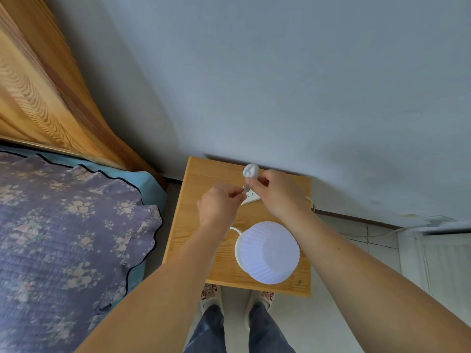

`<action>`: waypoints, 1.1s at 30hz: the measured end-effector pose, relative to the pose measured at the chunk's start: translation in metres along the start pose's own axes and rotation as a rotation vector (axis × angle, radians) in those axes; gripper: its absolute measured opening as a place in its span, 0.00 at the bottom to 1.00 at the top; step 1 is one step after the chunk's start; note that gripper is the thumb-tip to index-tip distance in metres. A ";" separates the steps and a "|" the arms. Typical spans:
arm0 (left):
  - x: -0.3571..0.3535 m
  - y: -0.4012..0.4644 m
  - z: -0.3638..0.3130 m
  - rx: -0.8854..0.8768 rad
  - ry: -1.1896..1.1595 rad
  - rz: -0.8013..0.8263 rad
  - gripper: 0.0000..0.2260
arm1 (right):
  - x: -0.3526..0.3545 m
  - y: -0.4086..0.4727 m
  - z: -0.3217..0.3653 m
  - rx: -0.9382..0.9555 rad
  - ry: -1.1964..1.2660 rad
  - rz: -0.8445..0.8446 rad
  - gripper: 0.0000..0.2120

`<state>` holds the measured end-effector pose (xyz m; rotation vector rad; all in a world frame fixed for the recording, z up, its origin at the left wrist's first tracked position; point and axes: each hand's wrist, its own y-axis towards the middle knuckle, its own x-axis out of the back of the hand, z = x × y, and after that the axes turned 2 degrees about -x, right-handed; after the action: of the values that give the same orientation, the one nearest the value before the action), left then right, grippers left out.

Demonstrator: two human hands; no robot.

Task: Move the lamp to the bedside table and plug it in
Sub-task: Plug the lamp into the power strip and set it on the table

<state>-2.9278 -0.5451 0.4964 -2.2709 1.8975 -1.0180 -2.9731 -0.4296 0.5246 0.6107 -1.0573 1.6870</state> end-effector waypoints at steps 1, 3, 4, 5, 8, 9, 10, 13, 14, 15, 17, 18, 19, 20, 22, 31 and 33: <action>-0.001 0.003 -0.001 -0.028 0.026 -0.012 0.04 | 0.002 0.004 0.000 0.005 -0.016 -0.006 0.15; -0.005 0.011 -0.003 -0.086 0.064 -0.036 0.04 | 0.005 0.013 -0.002 0.012 -0.058 -0.027 0.18; -0.006 0.014 -0.003 -0.106 0.079 -0.040 0.04 | 0.006 0.017 -0.002 0.011 -0.070 -0.039 0.19; -0.009 0.019 -0.004 -0.119 0.094 -0.039 0.04 | 0.007 0.022 -0.004 0.009 -0.078 -0.045 0.20; -0.016 0.032 -0.002 -0.116 0.117 -0.021 0.04 | 0.006 0.037 -0.010 -0.014 -0.062 -0.017 0.19; -0.019 0.035 -0.001 -0.109 0.126 -0.001 0.04 | 0.005 0.041 -0.013 -0.023 -0.056 -0.004 0.19; -0.022 0.037 0.001 -0.102 0.139 0.026 0.05 | 0.002 0.045 -0.016 -0.032 -0.054 0.009 0.18; -0.034 0.041 0.013 -0.051 0.140 0.107 0.07 | -0.007 0.058 -0.030 -0.058 -0.069 0.059 0.16; -0.038 0.042 0.018 -0.031 0.121 0.120 0.06 | -0.011 0.063 -0.035 -0.067 -0.079 0.081 0.16; -0.042 0.042 0.024 -0.011 0.109 0.133 0.05 | -0.016 0.067 -0.042 -0.080 -0.094 0.110 0.16; -0.050 0.044 0.035 0.038 0.120 0.176 0.06 | -0.025 0.076 -0.054 -0.117 -0.139 0.183 0.16; -0.054 0.045 0.040 0.069 0.133 0.202 0.07 | -0.030 0.080 -0.060 -0.133 -0.165 0.217 0.15; -0.059 0.048 0.046 0.101 0.139 0.218 0.08 | -0.036 0.085 -0.066 -0.141 -0.194 0.243 0.14; -0.062 0.050 0.050 0.124 0.141 0.227 0.08 | -0.040 0.088 -0.071 -0.143 -0.221 0.258 0.14; -0.068 0.058 0.058 0.149 0.147 0.222 0.08 | -0.048 0.094 -0.080 -0.139 -0.260 0.289 0.14; -0.091 0.106 0.091 0.108 0.347 0.109 0.13 | -0.084 0.117 -0.096 -0.160 -0.369 0.394 0.26; -0.097 0.114 0.096 0.070 0.424 0.101 0.17 | -0.091 0.117 -0.099 -0.128 -0.441 0.388 0.27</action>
<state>-2.9864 -0.5263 0.3297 -2.0172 2.0477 -1.6260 -3.0396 -0.3999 0.3623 0.7501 -1.6729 1.8377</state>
